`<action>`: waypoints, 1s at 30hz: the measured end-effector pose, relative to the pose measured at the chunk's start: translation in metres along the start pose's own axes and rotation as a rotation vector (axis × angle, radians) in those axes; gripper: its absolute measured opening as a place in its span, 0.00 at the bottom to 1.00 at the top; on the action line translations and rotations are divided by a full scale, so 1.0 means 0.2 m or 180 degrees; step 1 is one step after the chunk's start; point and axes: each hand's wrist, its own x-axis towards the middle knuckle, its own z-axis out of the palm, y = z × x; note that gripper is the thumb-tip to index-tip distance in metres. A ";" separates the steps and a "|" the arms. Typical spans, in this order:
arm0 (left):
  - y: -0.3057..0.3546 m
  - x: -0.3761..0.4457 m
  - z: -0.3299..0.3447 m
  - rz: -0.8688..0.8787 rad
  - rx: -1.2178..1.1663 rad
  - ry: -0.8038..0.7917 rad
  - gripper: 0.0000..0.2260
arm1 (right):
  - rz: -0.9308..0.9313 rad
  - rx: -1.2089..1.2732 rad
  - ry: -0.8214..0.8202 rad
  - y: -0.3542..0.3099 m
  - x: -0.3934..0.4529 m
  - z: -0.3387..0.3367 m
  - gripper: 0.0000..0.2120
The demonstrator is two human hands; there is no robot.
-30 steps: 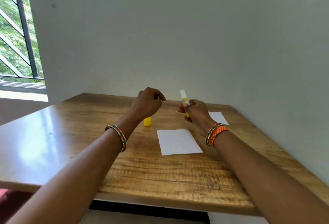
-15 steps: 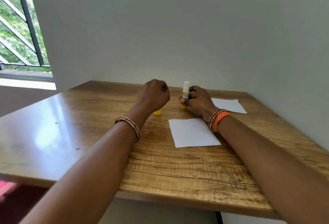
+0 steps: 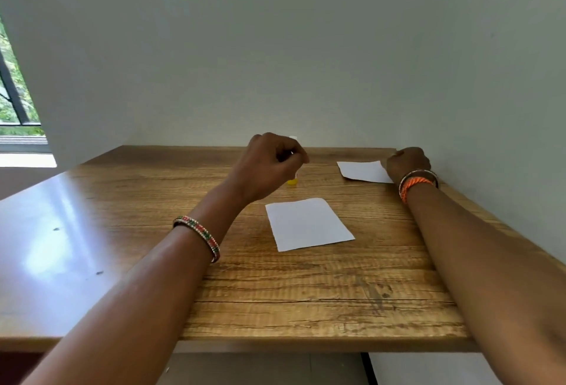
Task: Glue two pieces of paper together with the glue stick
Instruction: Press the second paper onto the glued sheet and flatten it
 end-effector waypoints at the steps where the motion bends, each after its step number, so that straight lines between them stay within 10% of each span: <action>1: 0.01 0.00 0.01 0.0011 -0.0057 -0.0046 0.10 | 0.0041 -0.0071 -0.0160 0.02 0.04 0.00 0.21; 8: 0.01 0.02 0.04 0.0028 -0.0199 -0.0239 0.09 | -0.0130 -0.0915 -0.0828 0.02 0.17 0.02 0.27; 19: 0.01 0.02 0.05 -0.0052 -0.0232 -0.0150 0.10 | -0.0051 0.1539 -0.0279 -0.04 0.07 0.01 0.03; 23: 0.01 0.01 0.04 -0.0295 -0.0192 -0.0107 0.16 | 0.0061 0.2150 -0.0300 -0.15 -0.06 -0.03 0.10; 30: 0.10 -0.07 -0.02 -0.0876 -0.1577 0.0076 0.31 | -0.1229 0.1930 -0.0271 -0.35 -0.44 -0.13 0.03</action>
